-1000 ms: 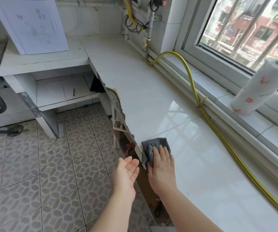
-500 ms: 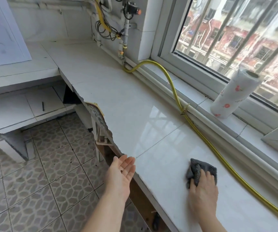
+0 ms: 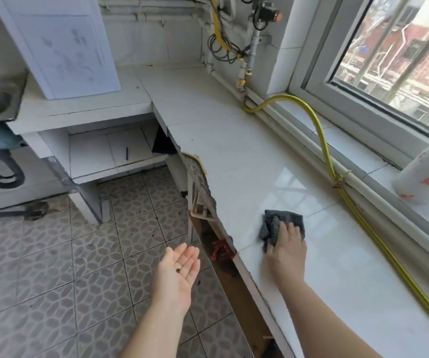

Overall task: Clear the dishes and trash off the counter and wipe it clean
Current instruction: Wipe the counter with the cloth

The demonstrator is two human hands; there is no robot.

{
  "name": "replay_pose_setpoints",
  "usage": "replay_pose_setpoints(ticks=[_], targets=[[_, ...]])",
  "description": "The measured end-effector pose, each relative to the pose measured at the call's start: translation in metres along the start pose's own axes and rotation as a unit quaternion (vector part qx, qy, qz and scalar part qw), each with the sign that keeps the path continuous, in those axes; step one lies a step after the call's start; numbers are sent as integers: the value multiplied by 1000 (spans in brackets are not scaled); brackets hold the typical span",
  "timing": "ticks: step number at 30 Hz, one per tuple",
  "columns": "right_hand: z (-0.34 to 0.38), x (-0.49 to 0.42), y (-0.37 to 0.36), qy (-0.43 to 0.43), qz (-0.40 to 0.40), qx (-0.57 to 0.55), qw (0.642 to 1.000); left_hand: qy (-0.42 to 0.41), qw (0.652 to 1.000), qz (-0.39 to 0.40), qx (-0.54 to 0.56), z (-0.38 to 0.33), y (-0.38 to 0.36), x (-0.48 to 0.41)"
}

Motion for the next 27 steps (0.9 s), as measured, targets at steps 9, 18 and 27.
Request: replay_pose_setpoints(ticks=[9,18,27], targets=[[29,15,-6,107,0,-15,994,-26,999,-18,38,-6,8,11],[80,36,-4,167,13,-89,982,-72,984,-103,126,-45,91,22],[254,209,-57,177,393,-354,830,-147,940,-198,237,-114,238,67]])
Point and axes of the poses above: each hand's wrist, its own x-axis away from the middle knuckle, its own y-axis out of the back of the hand, z = x × y, the point moved 5 cm from there along -x, towards the middle knuckle, and after that the axes turned 10 degrees about x, right-handed, at the moved point
